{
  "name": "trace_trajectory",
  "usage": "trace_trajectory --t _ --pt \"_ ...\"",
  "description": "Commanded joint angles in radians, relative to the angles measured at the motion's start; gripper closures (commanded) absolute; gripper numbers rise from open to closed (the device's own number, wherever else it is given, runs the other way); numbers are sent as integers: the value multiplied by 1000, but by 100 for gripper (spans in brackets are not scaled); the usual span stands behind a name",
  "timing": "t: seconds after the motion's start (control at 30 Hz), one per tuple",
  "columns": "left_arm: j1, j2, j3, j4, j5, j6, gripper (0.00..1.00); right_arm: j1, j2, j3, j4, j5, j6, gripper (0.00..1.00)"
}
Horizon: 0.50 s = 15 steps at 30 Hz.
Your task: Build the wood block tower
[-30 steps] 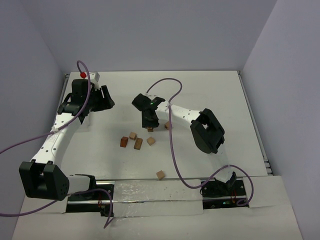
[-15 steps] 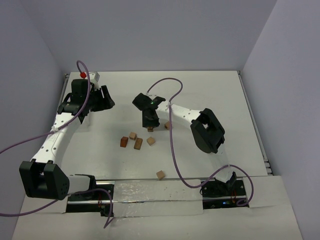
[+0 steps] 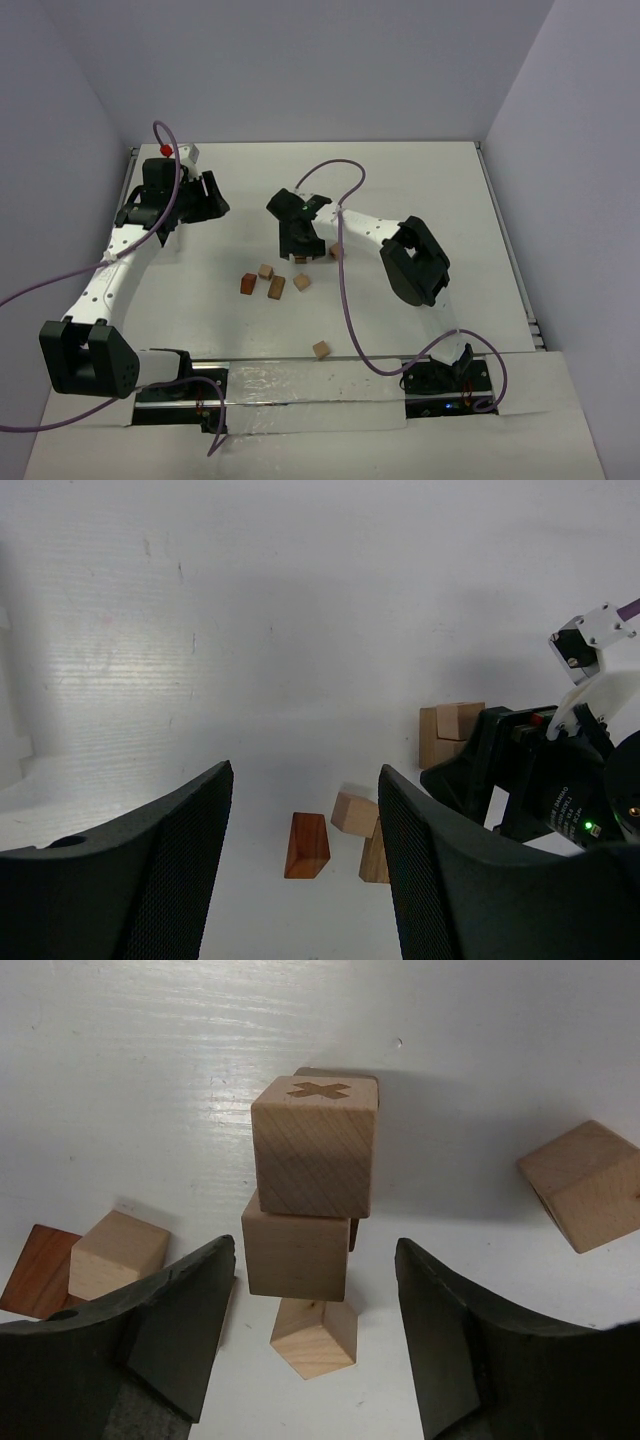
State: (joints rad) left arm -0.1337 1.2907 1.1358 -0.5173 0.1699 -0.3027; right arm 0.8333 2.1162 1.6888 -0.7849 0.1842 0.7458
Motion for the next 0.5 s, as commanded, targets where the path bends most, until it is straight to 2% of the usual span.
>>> trace_trajectory --t 0.0,0.47 --pt "8 -1 11 51 25 2 34 -5 -13 -8 20 7 14 27" --pt "13 0 4 56 37 4 34 -5 57 86 -15 73 10 33"
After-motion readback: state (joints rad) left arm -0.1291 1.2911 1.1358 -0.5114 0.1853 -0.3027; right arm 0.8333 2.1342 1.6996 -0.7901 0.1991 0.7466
